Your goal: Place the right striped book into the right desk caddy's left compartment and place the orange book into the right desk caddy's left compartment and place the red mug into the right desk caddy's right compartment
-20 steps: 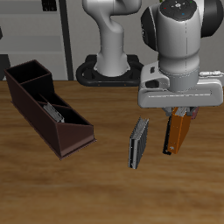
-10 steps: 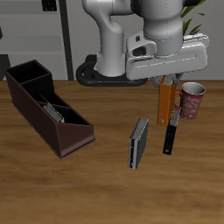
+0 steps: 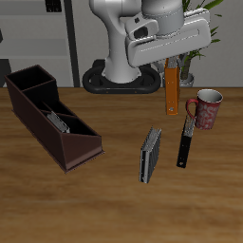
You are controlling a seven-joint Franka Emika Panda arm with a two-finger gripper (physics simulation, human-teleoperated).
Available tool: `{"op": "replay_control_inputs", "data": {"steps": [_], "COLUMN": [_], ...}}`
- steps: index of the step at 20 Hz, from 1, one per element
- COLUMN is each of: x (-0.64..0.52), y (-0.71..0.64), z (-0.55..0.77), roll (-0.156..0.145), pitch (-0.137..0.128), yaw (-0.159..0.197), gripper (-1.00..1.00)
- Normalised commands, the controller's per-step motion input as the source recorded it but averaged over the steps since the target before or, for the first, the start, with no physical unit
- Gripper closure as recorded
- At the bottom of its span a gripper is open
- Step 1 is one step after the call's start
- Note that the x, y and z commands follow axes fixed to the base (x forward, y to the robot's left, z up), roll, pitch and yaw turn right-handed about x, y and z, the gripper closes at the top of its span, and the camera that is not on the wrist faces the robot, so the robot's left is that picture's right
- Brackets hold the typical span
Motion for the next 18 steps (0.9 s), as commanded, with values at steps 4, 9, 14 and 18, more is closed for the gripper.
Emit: {"op": "replay_control_inputs", "data": {"steps": [4,9,14,18], "x": [-0.33,-0.35,-0.29,-0.14], "y": [-0.33,-0.37,-0.32,-0.25], "z": [0.15,0.18,0.13,0.06], "roll": [0.018,-0.004,-0.008,-0.016], "pitch": [-0.027,-0.028,-0.03,-0.003], "yaw": [0.12,0.099,0.103,0.047], "gripper": [1.0,1.0,1.0,1.0]}}
